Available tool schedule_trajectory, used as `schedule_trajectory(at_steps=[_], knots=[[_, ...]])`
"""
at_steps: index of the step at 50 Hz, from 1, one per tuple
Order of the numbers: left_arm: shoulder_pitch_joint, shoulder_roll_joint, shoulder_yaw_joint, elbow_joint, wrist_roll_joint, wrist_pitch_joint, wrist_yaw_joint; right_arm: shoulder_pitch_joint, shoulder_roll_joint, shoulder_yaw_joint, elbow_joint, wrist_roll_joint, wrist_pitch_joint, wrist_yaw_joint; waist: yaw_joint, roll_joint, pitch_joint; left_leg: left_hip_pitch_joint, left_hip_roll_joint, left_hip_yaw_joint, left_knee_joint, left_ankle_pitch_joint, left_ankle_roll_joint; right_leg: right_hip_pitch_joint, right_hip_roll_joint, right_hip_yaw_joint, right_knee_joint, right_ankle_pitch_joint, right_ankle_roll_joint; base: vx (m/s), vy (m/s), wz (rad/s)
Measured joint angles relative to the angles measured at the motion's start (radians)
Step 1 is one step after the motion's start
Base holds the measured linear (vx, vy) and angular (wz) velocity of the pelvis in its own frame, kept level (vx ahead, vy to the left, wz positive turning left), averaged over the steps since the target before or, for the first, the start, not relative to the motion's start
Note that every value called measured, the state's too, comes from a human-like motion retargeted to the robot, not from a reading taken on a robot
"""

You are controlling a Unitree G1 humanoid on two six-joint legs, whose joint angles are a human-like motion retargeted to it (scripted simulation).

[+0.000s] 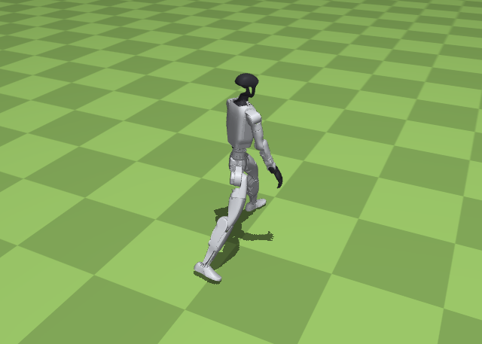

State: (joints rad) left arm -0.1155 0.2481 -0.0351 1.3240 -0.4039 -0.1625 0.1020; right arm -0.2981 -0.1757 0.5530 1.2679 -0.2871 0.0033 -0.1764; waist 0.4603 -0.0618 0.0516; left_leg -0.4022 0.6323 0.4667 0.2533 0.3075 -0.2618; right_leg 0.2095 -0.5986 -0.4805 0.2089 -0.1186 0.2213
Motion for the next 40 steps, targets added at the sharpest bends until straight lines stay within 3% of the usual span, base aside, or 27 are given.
schedule_trajectory(at_steps=[5,10,12,16,20,26,30,32,40], knots=[[0.067,-0.028,-0.003,0.069,0.010,0.010,-0.007,0.011,-0.005,0.003,0.020,-0.020,0.000,-0.005,0.004,-0.023,-0.005,-0.062,0.006,-0.002,0.138,-0.065,0.000,-0.027,-0.045,0.025,0.017,-0.010,0.015,0.01,0.06,-0.07],[0.149,-0.062,-0.008,0.093,-0.001,0.010,-0.014,0.037,-0.022,0.004,-0.004,-0.015,-0.011,-0.004,-0.015,-0.081,-0.031,-0.184,-0.016,-0.009,0.364,-0.171,0.000,-0.061,-0.151,0.032,0.039,0.004,0.040,0.07,0.21,0.03],[0.165,-0.070,-0.006,0.098,-0.009,0.012,-0.024,0.039,-0.032,0.000,-0.014,-0.006,-0.010,0.005,-0.001,-0.070,-0.034,-0.233,0.018,-0.027,0.492,-0.232,0.000,-0.074,-0.169,0.060,0.050,0.013,0.040,0.10,0.31,-0.14],[0.220,-0.087,-0.017,0.085,-0.026,0.000,-0.037,0.062,-0.045,-0.012,-0.012,0.004,-0.004,0.006,-0.017,-0.108,-0.103,-0.353,0.012,-0.036,0.681,-0.324,0.000,-0.119,-0.256,0.062,0.069,0.035,0.041,0.17,0.35,0.08],[0.261,-0.093,-0.032,0.042,-0.030,-0.004,-0.069,0.072,-0.070,-0.038,-0.018,0.003,0.019,0.022,-0.014,-0.113,-0.188,-0.488,0.035,-0.050,0.875,-0.419,0.000,-0.186,-0.323,0.083,0.075,0.069,0.041,0.18,0.42,-0.07],[0.253,-0.047,-0.034,-0.040,-0.008,-0.016,-0.054,0.037,-0.081,-0.048,-0.064,0.006,0.029,0.003,-0.011,-0.062,-0.223,-0.576,0.109,-0.069,1.129,-0.549,0.000,-0.238,-0.386,0.163,0.080,0.098,0.041,0.14,0.37,-0.37],[0.221,0.017,-0.051,-0.095,0.006,-0.031,-0.017,-0.006,-0.060,-0.041,-0.104,0.013,0.024,-0.034,-0.025,-0.013,-0.211,-0.597,0.157,-0.094,1.241,-0.608,0.000,-0.254,-0.397,0.216,0.083,0.096,0.041,0.07,0.24,-0.49],[0.160,0.058,-0.052,-0.109,0.014,-0.026,0.001,-0.053,-0.060,-0.039,-0.127,0.023,0.019,-0.033,-0.012,0.045,-0.108,-0.510,0.192,-0.096,1.289,-0.643,0.000,-0.208,-0.396,0.273,0.089,0.088,0.041,-0.04,0.17,-0.74],[0.062,0.191,-0.019,-0.260,0.046,-0.046,0.064,-0.087,-0.009,-0.015,-0.186,0.042,0.007,-0.050,-0.046,0.029,-0.064,-0.496,0.167,-0.081,1.281,-0.635,0.000,-0.202,-0.411,0.267,0.081,0.085,0.040,-0.02,0.02,-0.01]])
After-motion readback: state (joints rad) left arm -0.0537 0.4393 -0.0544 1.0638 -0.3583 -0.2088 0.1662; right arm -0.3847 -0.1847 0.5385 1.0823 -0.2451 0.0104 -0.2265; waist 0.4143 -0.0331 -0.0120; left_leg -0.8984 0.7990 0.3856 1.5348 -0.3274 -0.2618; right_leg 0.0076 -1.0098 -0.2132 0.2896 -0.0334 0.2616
